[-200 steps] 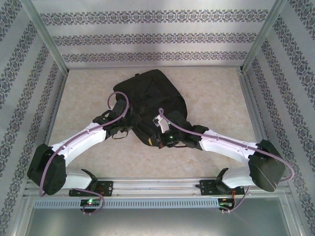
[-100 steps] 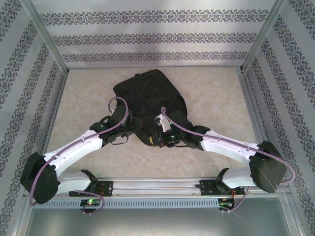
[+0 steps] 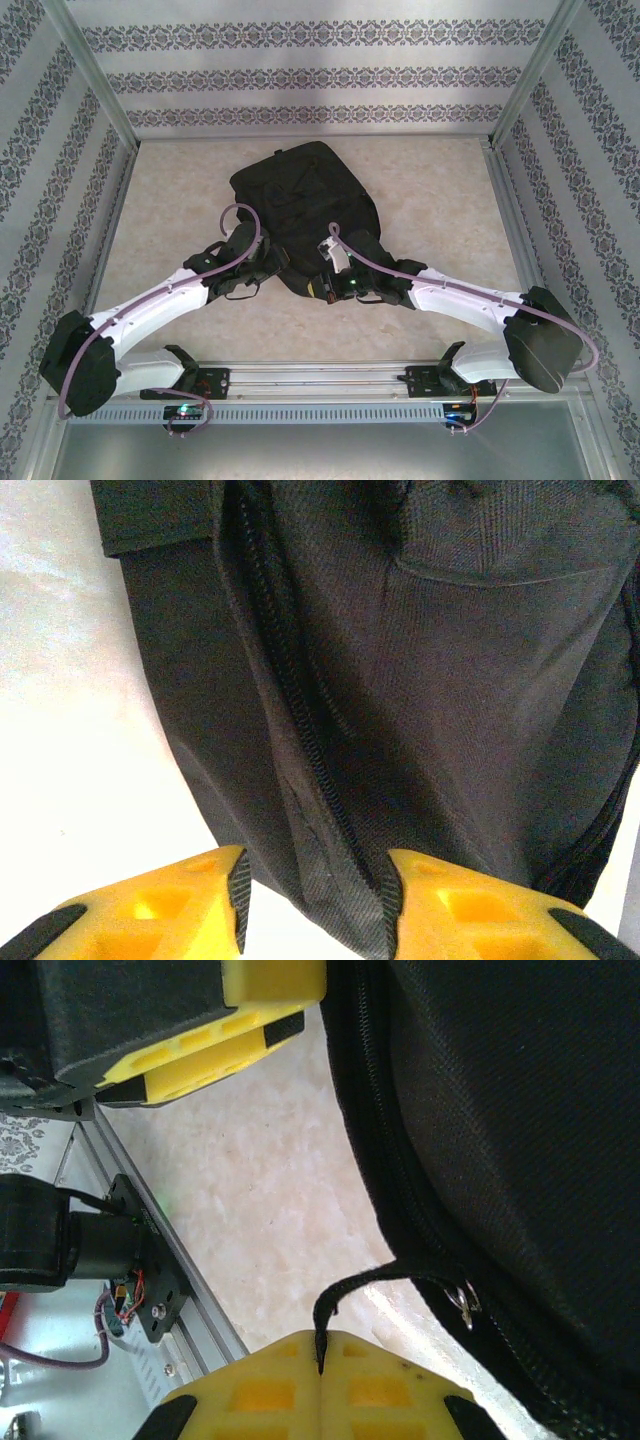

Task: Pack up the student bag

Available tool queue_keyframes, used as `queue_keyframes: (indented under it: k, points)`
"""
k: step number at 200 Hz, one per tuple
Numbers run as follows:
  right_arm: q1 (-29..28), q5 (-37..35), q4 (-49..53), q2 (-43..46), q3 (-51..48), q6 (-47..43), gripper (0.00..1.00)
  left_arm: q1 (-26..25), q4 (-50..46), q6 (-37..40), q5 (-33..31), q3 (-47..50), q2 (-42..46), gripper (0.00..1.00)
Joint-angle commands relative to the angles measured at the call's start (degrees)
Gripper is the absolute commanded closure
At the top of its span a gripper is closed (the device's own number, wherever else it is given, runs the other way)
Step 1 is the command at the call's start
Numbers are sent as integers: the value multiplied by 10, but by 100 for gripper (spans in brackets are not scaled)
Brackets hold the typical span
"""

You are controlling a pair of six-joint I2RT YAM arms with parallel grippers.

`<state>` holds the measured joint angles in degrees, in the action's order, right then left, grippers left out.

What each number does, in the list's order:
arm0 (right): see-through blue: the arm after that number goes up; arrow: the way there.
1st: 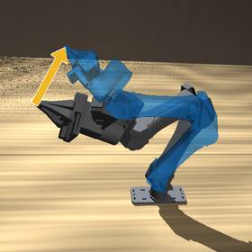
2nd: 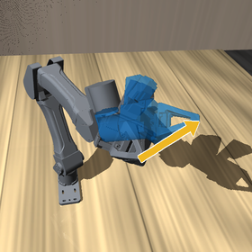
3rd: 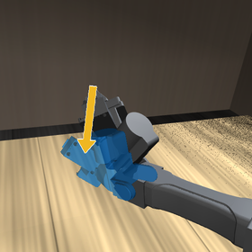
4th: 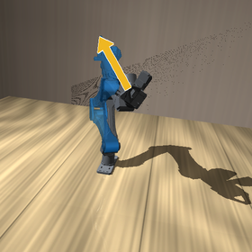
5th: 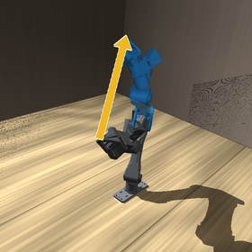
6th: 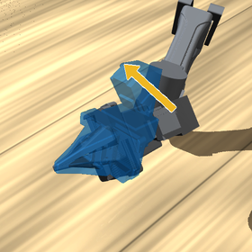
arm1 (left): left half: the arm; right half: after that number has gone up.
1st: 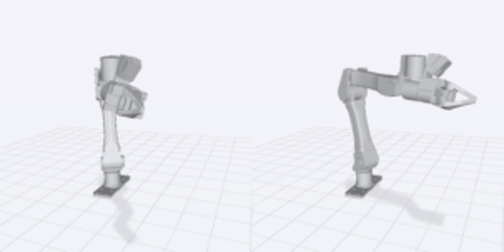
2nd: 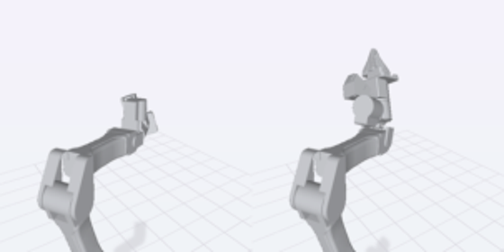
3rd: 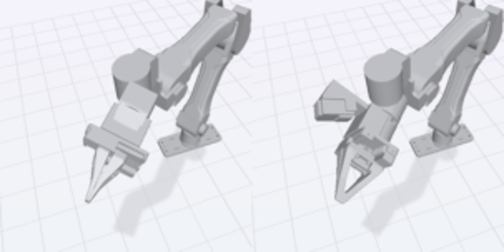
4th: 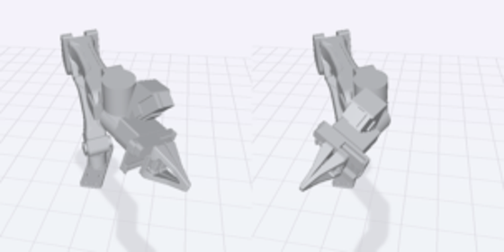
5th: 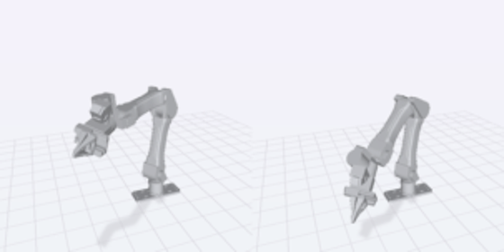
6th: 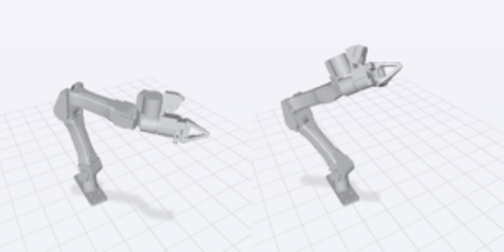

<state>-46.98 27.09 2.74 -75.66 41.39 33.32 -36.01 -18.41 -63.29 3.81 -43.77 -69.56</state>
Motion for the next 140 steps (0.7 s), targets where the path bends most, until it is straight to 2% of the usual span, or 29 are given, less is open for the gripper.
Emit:
queue_keyframes:
  k: [1, 22, 41, 86, 140]
  points:
    - [5, 8, -13, 9, -2, 7, 100, -6, 20, 14, -19, -18, -24, 58]
    - [6, 5, -5, 18, -1, 7, 100, -6, 28, 14, -24, -18, -44, 60]
    - [6, -2, 10, 34, -3, 6, 100, -6, 30, 14, -27, -12, -51, 66]
    - [22, -28, 83, 87, -17, 0, 100, 20, 4, 27, -44, -4, -18, 100]
    - [50, -18, 122, 112, -31, -2, 100, 40, -13, 47, -40, 3, 12, 100]
